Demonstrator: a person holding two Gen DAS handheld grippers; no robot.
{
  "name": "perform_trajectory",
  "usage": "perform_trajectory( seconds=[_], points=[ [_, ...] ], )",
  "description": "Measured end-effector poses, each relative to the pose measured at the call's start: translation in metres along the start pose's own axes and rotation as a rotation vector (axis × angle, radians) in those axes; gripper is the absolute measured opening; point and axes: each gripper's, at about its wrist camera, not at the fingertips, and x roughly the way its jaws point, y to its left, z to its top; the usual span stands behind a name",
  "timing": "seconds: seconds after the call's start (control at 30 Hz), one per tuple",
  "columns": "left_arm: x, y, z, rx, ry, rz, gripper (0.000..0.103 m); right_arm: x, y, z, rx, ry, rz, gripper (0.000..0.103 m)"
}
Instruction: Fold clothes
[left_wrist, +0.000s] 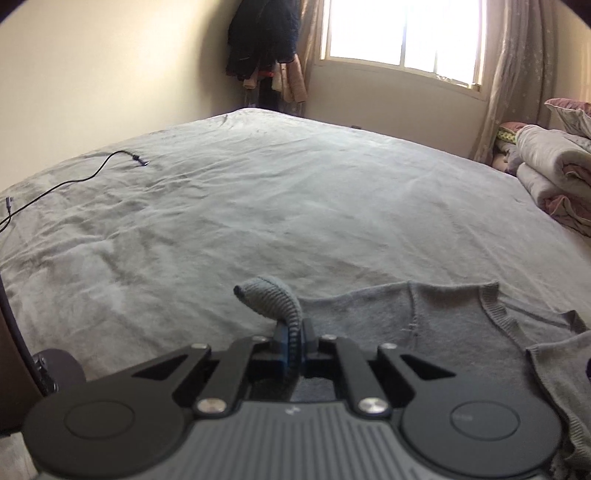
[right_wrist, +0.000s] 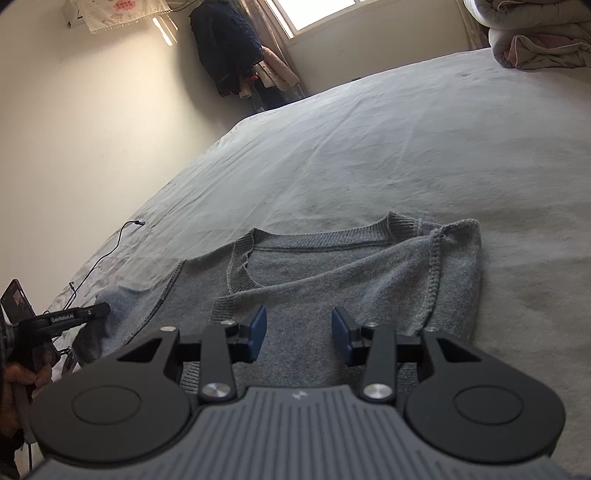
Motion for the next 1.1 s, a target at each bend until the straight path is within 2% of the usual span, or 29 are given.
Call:
perform_trajectory(
  seconds=[0.23,0.43,0.53,0.57,0.63,0.7,0.8,0.93,1.0,1.1],
  points=[
    [-0.025,-0.057,0.009,0.076,-0.003,-0.157,0.005,-0.002,0.0,0.001,0.013,0.001,0.027,0.044],
    [-0.02,-0.101,-0.005,0.067,0.067,-0.308,0.006,0.0,0.0,0.002,0.043,0.02,0.079,0.044],
    [-0.016,-0.119,-0.02,0.088,0.096,-0.365,0.009,0.002,-0.002,0.002,0.076,0.042,0.134,0.044],
    [-0.016,-0.123,-0.024,0.104,0.098,-0.374,0.014,0.003,-0.003,0.002,0.088,0.051,0.15,0.044],
    [-0.019,-0.125,-0.031,0.141,0.1,-0.392,0.023,0.004,-0.004,0.002,0.109,0.067,0.179,0.044],
    [-0.025,-0.122,-0.034,0.179,0.091,-0.405,0.038,0.003,-0.003,0.001,0.125,0.076,0.205,0.044],
    [-0.034,-0.115,-0.039,0.243,0.077,-0.426,0.048,0.004,-0.004,0.001,0.163,0.1,0.271,0.045],
    [-0.052,-0.103,-0.055,0.412,0.056,-0.455,0.052,0.01,-0.006,-0.002,0.25,0.15,0.404,0.045],
    [-0.057,-0.094,-0.064,0.478,0.061,-0.465,0.052,0.013,-0.003,-0.003,0.26,0.155,0.419,0.045],
    [-0.061,-0.081,-0.076,0.523,0.076,-0.476,0.052,0.017,0.001,-0.006,0.244,0.155,0.394,0.045]
  ],
)
